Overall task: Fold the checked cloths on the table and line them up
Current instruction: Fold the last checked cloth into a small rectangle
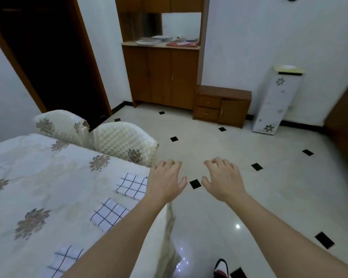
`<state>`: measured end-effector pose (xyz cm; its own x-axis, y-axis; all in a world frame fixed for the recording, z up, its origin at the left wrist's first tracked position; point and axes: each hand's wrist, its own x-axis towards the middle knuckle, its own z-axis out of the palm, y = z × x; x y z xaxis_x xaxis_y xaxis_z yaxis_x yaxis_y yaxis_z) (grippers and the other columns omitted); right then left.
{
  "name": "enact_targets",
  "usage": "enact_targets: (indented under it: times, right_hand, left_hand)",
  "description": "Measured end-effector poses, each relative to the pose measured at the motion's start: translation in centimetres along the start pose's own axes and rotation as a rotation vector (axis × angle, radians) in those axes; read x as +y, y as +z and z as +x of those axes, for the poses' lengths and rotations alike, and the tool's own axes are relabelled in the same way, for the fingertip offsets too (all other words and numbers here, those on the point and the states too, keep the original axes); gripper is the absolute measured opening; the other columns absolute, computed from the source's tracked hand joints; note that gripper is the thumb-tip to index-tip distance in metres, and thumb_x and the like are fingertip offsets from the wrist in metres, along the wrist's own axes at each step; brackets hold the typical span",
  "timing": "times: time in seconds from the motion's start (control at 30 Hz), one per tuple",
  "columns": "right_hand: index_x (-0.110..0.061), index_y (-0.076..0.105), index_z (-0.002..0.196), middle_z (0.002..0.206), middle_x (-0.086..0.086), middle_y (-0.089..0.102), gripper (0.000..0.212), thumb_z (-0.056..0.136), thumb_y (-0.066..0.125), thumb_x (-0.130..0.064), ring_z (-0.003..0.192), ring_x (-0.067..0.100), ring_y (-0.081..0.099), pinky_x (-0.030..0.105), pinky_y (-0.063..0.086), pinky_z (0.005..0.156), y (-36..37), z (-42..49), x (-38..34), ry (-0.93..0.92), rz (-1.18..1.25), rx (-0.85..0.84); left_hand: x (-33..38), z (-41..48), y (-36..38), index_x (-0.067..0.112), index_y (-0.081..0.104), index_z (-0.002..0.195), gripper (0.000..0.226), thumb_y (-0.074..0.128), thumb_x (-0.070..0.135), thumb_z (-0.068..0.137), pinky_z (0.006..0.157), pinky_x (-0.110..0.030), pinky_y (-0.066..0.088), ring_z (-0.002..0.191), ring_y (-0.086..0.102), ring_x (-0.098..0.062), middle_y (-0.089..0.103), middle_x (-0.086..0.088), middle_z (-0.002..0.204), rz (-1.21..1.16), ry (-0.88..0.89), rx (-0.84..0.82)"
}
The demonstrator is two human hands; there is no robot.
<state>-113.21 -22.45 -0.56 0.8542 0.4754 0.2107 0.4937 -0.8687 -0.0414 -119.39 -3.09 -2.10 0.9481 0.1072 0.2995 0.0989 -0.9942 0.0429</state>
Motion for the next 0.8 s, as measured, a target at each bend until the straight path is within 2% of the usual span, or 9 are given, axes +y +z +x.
enact_targets:
  times: [0.13,0.27,0.47,0.57,0.8]
  right_hand:
    - [-0.023,0.058,0.126,0.123,0.001,0.058,0.046,0.086,0.054,-0.046,0.109,0.025,0.055,0.041,0.04,0.094,2.3,4.7,3.9,0.019,0.004,0.004]
    - [-0.023,0.059,0.124,0.121,0.002,0.059,0.044,0.086,0.054,-0.045,0.107,0.025,0.056,0.041,0.04,0.093,4.2,11.9,8.6,-0.006,-0.005,0.001]
    - [-0.025,0.055,0.128,0.124,0.001,0.057,0.046,0.088,0.049,-0.048,0.11,0.024,0.055,0.04,0.04,0.093,5.2,23.7,15.0,-0.09,-0.007,-0.024]
    - [-0.025,0.052,0.132,0.128,0.002,0.054,0.047,0.09,0.048,-0.047,0.115,0.024,0.052,0.04,0.038,0.095,5.3,29.5,17.5,-0.12,0.01,-0.041]
    - [-0.026,0.048,0.136,0.131,0.0,0.052,0.049,0.092,0.045,-0.048,0.119,0.023,0.05,0.039,0.036,0.098,7.9,39.6,19.0,-0.208,0.019,-0.082]
  left_hand:
    - [1.1,6.1,2.8,0.023,0.059,0.121,0.057,0.03,0.058,0.085,0.079,-0.04,0.049,0.097,0.059,-0.025,0.064,0.003,0.109,0.013,0.023,-0.023]
    - [2.1,13.6,5.8,0.023,0.059,0.119,0.055,0.033,0.058,0.086,0.076,-0.04,0.051,0.095,0.059,-0.024,0.065,0.003,0.109,0.041,0.013,-0.03]
    - [4.5,26.1,8.6,0.023,0.05,0.13,0.055,0.031,0.058,0.092,0.088,-0.041,0.047,0.111,0.053,-0.024,0.058,0.0,0.126,0.057,-0.052,-0.086]
    - [5.3,31.3,9.8,0.023,0.053,0.127,0.062,0.024,0.06,0.087,0.084,-0.041,0.049,0.107,0.056,-0.024,0.061,0.0,0.121,0.066,-0.079,-0.069]
    - [2.5,39.3,13.1,0.022,0.055,0.126,0.06,0.029,0.059,0.087,0.082,-0.04,0.049,0.104,0.057,-0.023,0.061,0.002,0.121,0.084,-0.153,-0.059]
